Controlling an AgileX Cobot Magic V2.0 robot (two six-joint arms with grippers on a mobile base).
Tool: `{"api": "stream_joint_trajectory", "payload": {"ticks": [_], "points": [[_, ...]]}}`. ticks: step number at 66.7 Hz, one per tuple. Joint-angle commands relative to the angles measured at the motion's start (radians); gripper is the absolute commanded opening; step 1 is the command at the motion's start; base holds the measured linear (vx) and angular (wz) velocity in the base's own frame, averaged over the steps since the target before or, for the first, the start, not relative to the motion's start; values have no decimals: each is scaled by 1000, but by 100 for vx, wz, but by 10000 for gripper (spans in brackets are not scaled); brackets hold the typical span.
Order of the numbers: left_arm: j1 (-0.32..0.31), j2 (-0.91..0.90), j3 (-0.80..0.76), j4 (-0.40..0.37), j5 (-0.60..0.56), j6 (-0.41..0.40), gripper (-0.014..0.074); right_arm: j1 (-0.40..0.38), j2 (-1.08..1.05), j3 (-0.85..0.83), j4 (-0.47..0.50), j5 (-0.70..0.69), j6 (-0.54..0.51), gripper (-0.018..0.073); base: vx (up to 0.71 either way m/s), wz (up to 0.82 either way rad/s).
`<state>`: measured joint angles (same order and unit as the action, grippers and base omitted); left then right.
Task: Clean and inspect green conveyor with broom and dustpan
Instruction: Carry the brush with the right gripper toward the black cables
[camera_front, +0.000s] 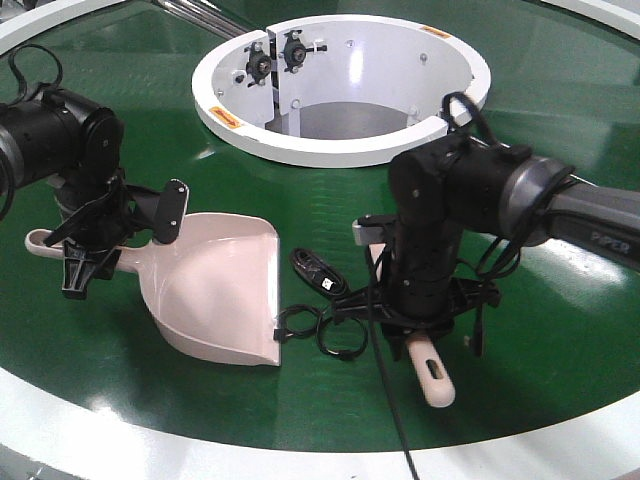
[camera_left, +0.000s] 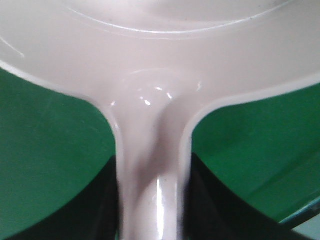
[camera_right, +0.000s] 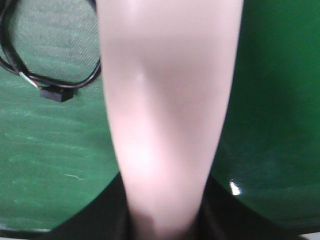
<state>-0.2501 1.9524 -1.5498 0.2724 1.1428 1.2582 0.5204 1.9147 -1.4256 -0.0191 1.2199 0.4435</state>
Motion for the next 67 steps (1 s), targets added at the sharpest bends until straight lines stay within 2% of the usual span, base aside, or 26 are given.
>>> {"api": "stream_joint_trajectory", "payload": {"ticks": [1,27,51,67], "points": [[-15,-46,-26,-8,19,29,-6,24,-30,-28,-28,59,47,-2,0,0],[-15,-46,-26,-8,19,29,-6,35,5,-28,40,71,112,-1,0,0],[-15,-46,-26,-8,19,29,-6,43,33,-28,-7,71,147,-1,0,0],[-15,-46,-26,-8,19,29,-6,43,81,-28,27,71,150,-1,0,0]]}}
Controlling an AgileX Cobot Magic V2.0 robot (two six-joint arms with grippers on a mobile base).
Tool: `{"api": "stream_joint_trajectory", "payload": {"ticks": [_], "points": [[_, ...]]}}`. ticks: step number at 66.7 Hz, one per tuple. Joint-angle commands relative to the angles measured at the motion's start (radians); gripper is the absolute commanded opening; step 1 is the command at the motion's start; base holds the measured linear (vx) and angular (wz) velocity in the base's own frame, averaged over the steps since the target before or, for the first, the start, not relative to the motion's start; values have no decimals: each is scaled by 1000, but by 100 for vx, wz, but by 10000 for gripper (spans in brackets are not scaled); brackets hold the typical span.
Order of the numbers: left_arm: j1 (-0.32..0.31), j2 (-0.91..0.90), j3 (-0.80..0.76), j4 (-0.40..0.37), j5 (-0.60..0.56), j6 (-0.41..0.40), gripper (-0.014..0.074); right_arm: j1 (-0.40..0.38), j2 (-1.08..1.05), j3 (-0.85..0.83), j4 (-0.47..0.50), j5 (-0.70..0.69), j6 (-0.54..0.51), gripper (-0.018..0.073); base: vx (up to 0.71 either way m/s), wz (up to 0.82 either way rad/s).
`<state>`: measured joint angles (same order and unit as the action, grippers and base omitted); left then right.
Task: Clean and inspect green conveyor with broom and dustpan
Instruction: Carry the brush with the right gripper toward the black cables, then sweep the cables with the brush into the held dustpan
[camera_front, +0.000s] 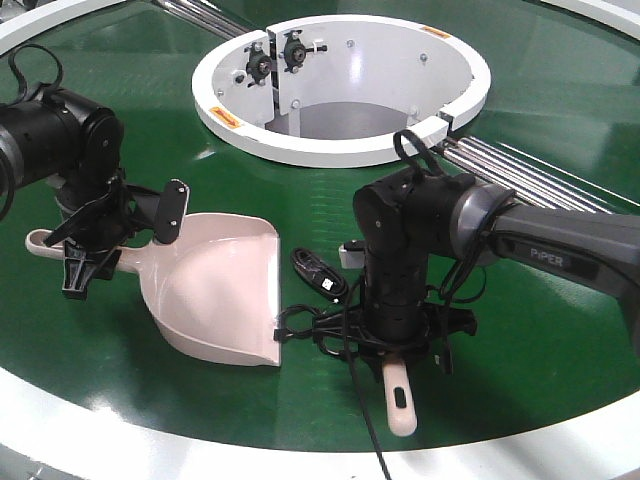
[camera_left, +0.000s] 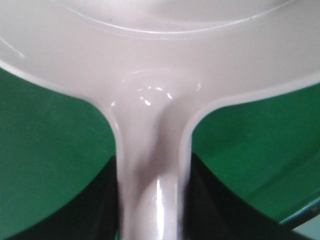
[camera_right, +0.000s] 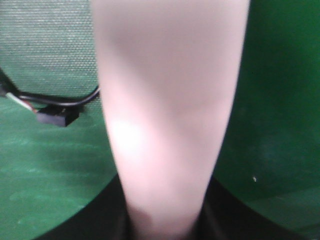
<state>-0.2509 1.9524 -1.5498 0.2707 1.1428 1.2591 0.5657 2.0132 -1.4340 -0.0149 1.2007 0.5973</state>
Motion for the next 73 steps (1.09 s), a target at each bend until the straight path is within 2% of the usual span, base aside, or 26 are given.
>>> {"api": "stream_joint_trajectory", "payload": {"ticks": [1,18,30,42,58,73], "points": [[-14,-46,-26,-6,19,28,-6,-2,-11,-20,24,91,-5,-1,0,0],[-14,-46,-26,-6,19,28,-6,21,31,-142,56,91,-23,-1,0,0],[-14,-46,-26,-6,19,28,-6,46,88,-273,144,91,-42,-1,0,0],[-14,-46,-26,-6,19,28,-6,70,173,-381,238,91,-94,-1,0,0],[-14,-46,-26,-6,19,28,-6,116,268,-571,298,91,-179,-1,0,0],[-14,-46,-26,-7,19,28,-6,116,258,-715,337,90,-231,-1,0,0]]}}
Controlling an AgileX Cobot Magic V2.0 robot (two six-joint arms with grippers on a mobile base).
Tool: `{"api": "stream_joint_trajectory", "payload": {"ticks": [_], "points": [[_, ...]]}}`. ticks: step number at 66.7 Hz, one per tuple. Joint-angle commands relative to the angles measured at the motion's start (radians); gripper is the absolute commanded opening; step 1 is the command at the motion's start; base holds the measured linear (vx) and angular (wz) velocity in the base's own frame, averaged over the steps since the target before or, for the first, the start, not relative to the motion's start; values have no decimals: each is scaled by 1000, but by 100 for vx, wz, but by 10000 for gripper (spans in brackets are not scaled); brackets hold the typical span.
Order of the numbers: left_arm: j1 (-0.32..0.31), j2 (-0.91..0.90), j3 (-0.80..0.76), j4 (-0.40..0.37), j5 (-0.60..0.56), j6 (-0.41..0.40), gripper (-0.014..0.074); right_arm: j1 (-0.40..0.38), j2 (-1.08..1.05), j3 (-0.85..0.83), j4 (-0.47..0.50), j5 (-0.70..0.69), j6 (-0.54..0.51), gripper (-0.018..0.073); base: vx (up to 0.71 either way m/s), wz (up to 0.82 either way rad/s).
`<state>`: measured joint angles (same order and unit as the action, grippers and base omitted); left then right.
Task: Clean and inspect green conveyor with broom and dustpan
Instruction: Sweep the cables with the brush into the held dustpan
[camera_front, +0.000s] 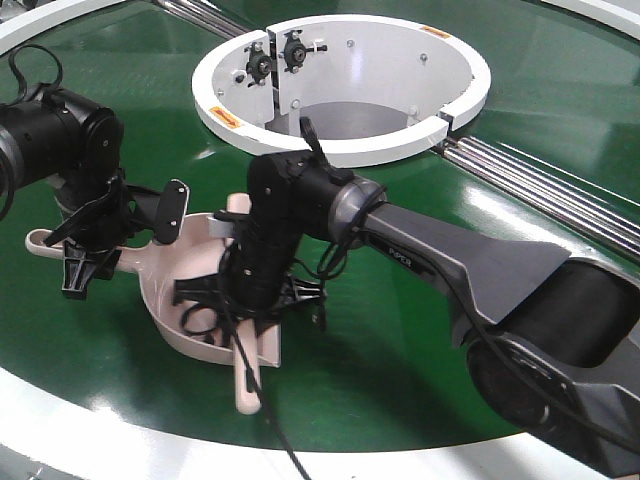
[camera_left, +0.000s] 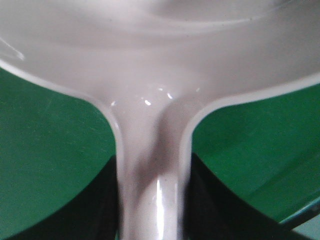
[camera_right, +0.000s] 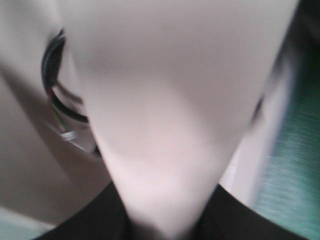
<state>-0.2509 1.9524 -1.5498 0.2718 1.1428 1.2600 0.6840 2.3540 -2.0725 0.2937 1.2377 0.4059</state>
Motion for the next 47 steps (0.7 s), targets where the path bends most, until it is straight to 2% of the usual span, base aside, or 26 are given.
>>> {"api": "stream_joint_trajectory", "payload": {"ticks": [1,17,29,41,47], "points": [[-14,-46,-26,-8,19,27,-6,-3,-87,-83,29,53,-43,-1,0,0],[-14,-46,-26,-8,19,27,-6,-4,-146,-109,-2,53,-75,-1,0,0],[-14,-46,-26,-8,19,27,-6,-9,-201,-109,-120,53,-56,-1,0,0],[-14,-46,-26,-8,19,27,-6,-44,-233,-105,-101,53,-36,-1,0,0],[-14,-46,-26,-8,19,27,-6,-46,-242,-105,-125,54,-37,-1,0,0]]}}
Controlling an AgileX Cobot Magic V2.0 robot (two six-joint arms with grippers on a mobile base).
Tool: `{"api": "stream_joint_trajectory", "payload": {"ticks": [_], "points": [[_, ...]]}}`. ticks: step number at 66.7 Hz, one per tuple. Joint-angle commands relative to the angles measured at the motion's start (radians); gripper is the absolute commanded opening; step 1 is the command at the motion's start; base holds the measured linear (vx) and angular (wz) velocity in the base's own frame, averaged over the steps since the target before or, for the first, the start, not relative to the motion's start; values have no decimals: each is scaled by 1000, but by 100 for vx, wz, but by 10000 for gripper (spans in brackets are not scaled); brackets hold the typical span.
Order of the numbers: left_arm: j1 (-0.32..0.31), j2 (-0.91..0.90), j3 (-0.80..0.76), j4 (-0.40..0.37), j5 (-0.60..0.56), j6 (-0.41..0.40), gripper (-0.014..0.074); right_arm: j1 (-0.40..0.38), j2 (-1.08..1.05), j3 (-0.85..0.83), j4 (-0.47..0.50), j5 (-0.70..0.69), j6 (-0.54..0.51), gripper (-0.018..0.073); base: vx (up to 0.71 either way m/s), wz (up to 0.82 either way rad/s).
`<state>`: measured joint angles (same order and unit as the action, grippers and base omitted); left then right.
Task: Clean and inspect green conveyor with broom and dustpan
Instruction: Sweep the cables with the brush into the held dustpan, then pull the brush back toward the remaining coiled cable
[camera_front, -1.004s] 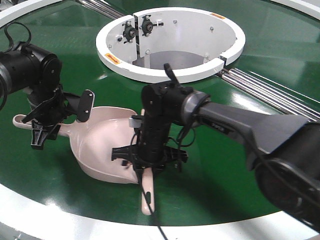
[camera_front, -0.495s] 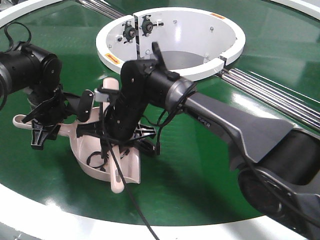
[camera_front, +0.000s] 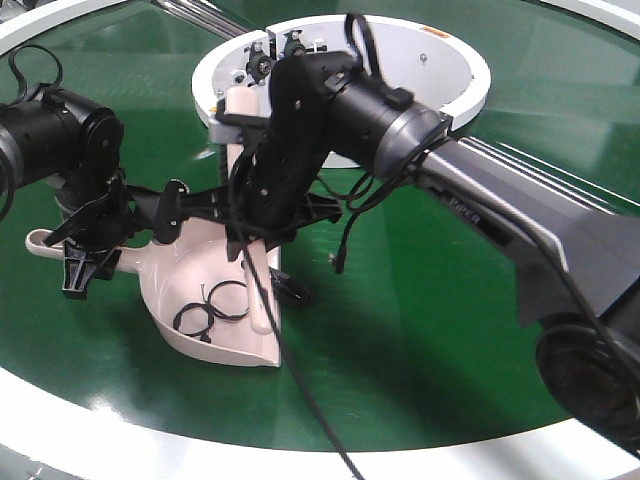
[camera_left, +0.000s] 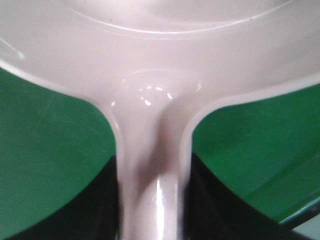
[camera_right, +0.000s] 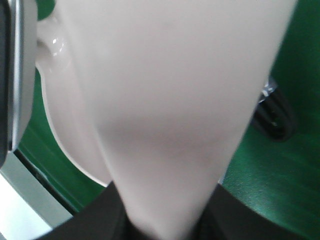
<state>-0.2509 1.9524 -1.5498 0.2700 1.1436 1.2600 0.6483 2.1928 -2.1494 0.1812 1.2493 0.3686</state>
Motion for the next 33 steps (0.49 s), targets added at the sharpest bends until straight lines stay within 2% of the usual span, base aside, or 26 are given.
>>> {"api": "stream_joint_trajectory", "payload": {"ticks": [1,10,26,33], "points": [[-14,-46,-26,-6,19,27,-6,-10,-81,-29,-20,42,0,-1,0,0],[-14,-46,-26,-6,19,27,-6,-16,-105,1,-74,43,0,-1,0,0],[-14,-46,-26,-6,19,27,-6,-101,-220,319,-66,43,12,-1,0,0],[-14,-46,-26,-6,19,27,-6,-121,-255,404,-74,43,11,-1,0,0]]}}
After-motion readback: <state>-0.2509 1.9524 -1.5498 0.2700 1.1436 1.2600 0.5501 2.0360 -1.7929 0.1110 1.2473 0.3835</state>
